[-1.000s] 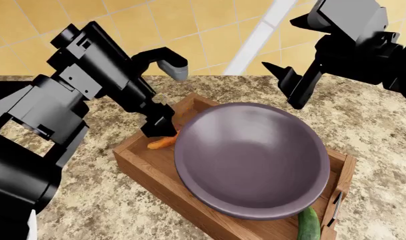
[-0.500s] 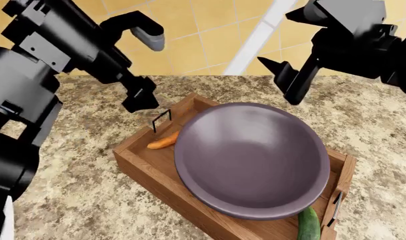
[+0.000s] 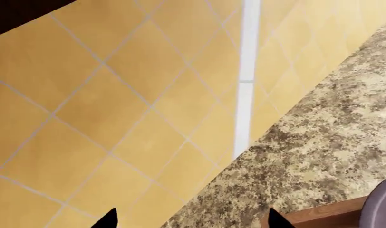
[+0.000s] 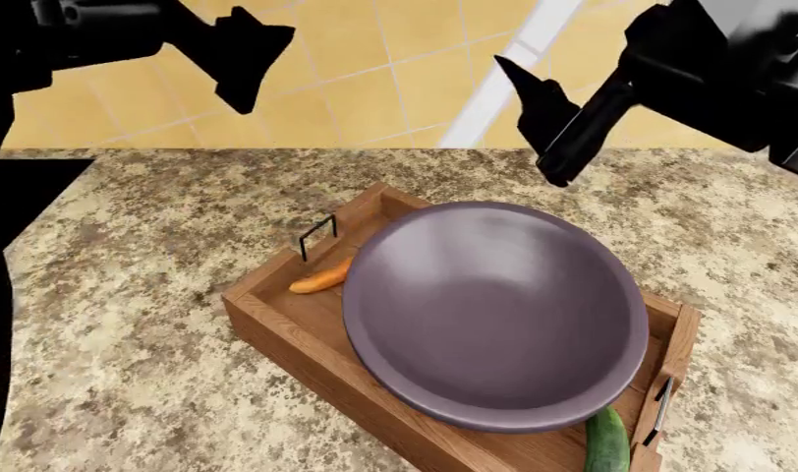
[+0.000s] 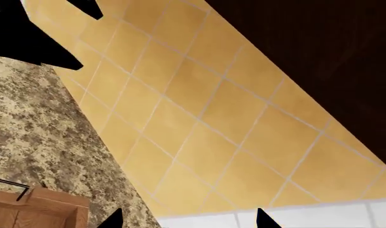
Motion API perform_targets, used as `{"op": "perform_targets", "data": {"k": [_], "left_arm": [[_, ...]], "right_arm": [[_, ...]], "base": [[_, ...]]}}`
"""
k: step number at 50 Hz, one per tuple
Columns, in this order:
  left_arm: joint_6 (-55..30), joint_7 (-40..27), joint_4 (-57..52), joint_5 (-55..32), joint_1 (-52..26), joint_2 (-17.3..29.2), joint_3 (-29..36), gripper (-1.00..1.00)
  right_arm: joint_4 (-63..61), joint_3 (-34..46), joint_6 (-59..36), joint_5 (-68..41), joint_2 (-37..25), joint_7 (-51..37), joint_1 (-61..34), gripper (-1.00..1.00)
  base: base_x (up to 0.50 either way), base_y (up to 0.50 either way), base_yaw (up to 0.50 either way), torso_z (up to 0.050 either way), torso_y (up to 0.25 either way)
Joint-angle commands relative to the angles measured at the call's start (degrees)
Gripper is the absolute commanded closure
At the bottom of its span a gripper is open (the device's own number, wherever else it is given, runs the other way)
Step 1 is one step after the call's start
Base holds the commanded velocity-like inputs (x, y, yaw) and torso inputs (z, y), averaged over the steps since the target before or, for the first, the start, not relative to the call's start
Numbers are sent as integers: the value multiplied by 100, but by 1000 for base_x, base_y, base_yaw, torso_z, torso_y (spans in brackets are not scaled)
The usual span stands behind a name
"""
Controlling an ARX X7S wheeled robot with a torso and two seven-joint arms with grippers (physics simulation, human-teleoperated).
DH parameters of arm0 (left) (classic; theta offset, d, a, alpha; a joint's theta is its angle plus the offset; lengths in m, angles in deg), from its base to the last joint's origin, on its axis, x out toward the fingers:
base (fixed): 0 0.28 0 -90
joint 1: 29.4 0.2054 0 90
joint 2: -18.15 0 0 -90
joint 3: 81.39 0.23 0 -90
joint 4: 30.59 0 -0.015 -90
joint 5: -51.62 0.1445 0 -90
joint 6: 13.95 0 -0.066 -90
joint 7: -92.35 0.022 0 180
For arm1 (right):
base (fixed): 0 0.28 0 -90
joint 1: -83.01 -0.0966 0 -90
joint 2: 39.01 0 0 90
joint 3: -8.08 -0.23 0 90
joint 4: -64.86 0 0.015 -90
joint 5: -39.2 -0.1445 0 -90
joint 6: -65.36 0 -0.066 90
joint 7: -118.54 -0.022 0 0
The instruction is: Place the two vegetables and bowl onto the tray for setting up a vegetable dip station.
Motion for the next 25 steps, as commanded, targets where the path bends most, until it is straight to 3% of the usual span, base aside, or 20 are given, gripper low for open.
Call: {"op": "perform_targets", "data": {"k": [1, 12, 25], "left_arm": [[-38, -448, -1206, 40, 487, 226, -617, -100], [87, -495, -1624, -41, 964, 316, -947, -100], [-494, -388, -2574, -292, 1410, 370, -1223, -100]], "right_arm": [[-312, -137, -305, 13, 217, -87, -399, -100], [-498, -170, -334, -58, 249, -357, -276, -100], [-604, -231, -118, -7, 204, -514, -34, -100]], "base": [[0, 0, 0, 0, 0], [0, 0, 0, 0, 0], [0, 0, 0, 0, 0]]}}
